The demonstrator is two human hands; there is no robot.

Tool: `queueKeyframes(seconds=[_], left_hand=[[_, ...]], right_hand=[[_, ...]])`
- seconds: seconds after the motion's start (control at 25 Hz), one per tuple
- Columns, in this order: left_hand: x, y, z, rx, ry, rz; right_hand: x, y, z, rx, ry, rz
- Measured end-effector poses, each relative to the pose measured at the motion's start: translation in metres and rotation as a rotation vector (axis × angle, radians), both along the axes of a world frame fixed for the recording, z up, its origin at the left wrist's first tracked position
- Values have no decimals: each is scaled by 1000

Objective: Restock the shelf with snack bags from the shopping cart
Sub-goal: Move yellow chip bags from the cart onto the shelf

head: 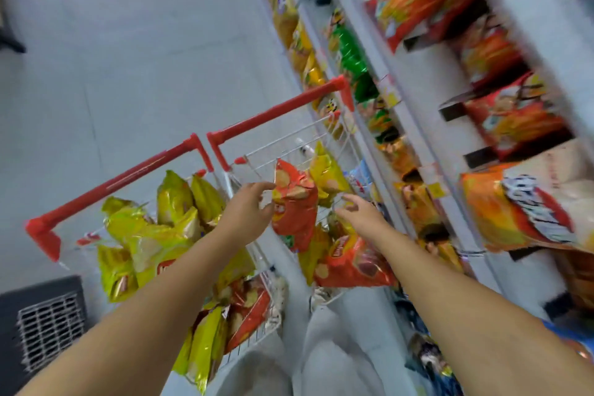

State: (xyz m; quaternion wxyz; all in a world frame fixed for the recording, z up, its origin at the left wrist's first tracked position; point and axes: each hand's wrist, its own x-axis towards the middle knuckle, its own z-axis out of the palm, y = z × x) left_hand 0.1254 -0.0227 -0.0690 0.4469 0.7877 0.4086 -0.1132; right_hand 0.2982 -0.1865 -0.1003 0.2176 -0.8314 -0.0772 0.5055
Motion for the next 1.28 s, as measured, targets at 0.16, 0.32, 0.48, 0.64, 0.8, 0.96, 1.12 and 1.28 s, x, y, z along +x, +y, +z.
queueKeyframes(seconds=[0.16,0.32,0.48,0.64,0.8,0.96,1.12,1.28], left_hand=[[15,-3,-44,-106,67,121],[22,-11,-72,-190,77,143],[26,-12,-87,-78,80,112],[23,-9,-95,36,76,256],[12,-17,-96,90,36,257],[10,-20,-90,146,65,240],[16,-14,-85,56,125,184],[36,0,-52,-49,132,-19]], right_hand=[[-13,49,-55,139,147,-86],[-35,67,-72,242,3,-64],[-13,50,-65,262,395,106],[40,63,-113,-50,-176,139],[24,70,-151,-265,-277,528],[23,58,-131,-20,-376,356],[66,26,-55,309,-173,-20],[93,5,26,504,-108,-197]])
